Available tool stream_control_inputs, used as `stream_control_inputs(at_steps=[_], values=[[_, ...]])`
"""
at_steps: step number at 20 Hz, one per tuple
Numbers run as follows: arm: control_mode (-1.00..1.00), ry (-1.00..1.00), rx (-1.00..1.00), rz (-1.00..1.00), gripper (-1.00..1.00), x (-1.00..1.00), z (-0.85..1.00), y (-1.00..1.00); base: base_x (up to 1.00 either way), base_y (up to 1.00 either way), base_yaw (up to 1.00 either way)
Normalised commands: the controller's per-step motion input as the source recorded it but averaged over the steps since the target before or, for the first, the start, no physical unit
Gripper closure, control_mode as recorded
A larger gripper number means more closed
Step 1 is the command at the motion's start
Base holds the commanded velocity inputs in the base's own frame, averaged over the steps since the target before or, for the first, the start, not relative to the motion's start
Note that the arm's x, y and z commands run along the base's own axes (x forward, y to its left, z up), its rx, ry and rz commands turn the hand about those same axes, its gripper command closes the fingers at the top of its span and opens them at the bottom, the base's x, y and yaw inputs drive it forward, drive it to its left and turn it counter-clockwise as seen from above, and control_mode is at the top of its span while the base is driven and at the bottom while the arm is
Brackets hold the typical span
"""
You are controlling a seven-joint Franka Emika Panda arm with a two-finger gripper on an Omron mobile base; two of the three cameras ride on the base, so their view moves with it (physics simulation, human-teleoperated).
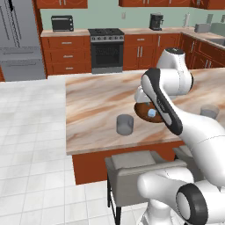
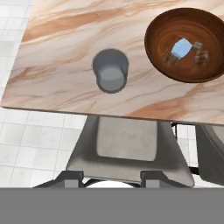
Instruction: There are four ice cubes in the ice bowl. Place two ice cubes in each glass of water.
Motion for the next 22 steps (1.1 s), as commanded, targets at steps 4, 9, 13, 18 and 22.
stream_control_inputs(at_steps=[4, 9, 13, 18, 22], values=[[-1.0, 0.0, 0.0, 0.0, -1.0, 0.0, 0.0, -0.07, 0.0, 0.0, 0.0], [-1.0, 0.01, 0.0, -0.04, -1.0, 0.0, -0.03, -0.14, 0.0, 0.0, 0.0], [-1.0, 0.01, 0.0, -0.05, -1.0, 0.0, -0.11, -0.32, 0.0, 0.0, 0.0], [-1.0, 0.05, 0.0, -0.04, -1.0, 0.0, -0.16, -0.41, 0.0, 0.0, 0.0], [-1.0, 0.05, 0.0, -0.01, -1.0, 0.0, -0.12, -0.42, 0.0, 0.0, 0.0]])
